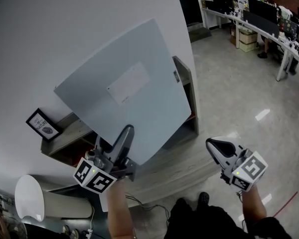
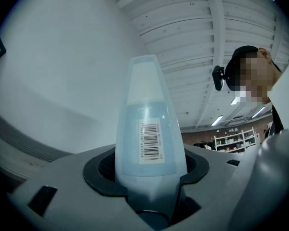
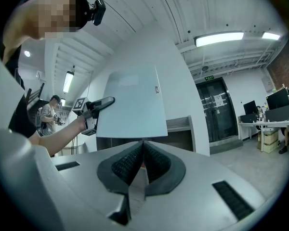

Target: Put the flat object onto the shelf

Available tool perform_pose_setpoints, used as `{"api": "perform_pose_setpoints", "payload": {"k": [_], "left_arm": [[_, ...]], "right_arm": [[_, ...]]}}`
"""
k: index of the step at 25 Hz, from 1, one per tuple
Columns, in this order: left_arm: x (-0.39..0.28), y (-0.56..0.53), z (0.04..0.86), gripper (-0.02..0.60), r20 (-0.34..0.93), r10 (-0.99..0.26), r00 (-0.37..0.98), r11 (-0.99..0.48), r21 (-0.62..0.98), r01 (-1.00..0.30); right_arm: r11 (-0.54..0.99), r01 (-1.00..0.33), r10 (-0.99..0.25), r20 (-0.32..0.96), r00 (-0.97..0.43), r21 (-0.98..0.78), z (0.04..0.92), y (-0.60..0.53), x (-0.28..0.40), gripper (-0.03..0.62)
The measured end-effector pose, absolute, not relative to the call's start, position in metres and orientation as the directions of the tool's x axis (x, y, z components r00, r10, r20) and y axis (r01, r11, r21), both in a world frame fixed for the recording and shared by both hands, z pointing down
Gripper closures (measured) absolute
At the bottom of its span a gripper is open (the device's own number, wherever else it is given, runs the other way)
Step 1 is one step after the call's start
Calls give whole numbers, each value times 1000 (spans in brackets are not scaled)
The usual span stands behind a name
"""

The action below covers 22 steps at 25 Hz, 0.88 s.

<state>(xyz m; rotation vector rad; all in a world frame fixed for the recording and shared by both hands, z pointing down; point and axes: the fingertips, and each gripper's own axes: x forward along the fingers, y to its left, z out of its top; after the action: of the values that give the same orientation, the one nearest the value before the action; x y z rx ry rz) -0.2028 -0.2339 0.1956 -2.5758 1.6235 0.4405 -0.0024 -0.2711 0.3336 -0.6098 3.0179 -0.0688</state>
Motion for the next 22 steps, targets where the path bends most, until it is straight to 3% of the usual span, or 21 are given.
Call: {"api": "perform_pose_setpoints", "payload": {"k": [22], "left_arm": [[-261, -353, 149, 308, -275, -822, 498, -515, -11, -857]], "right_arm": [[851, -524, -525, -62, -849, -24, 312, -315, -36, 582]]}}
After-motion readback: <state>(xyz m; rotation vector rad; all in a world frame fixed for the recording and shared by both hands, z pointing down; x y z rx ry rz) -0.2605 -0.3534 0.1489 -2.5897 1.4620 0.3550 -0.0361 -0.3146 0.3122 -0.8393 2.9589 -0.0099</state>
